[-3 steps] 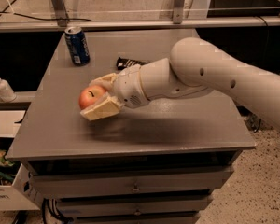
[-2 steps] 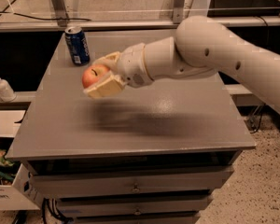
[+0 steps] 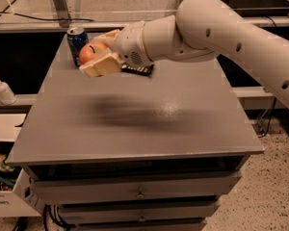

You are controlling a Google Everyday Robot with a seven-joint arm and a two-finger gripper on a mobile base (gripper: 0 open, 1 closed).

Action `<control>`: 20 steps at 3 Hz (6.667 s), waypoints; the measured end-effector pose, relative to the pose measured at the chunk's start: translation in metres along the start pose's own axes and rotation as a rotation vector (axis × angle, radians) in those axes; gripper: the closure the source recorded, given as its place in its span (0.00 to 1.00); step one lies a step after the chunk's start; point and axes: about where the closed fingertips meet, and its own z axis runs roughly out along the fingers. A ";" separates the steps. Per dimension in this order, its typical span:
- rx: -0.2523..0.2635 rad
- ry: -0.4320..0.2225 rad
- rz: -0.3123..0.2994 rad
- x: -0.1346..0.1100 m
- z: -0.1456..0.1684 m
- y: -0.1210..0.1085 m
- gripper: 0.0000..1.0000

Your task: Move apple near pepsi can

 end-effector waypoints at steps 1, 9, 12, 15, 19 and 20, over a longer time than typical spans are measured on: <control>0.017 0.013 0.004 0.002 0.022 -0.016 1.00; 0.194 -0.015 0.126 0.084 0.102 -0.126 1.00; 0.199 -0.008 0.166 0.098 0.104 -0.125 0.35; 0.189 -0.015 0.157 0.094 0.106 -0.128 0.00; 0.293 -0.099 0.049 0.038 -0.045 -0.030 0.00; 0.341 -0.081 0.075 0.057 -0.077 -0.026 0.00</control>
Offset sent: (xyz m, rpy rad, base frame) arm 0.1126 0.0376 -0.0315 0.0014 0.0039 -0.1325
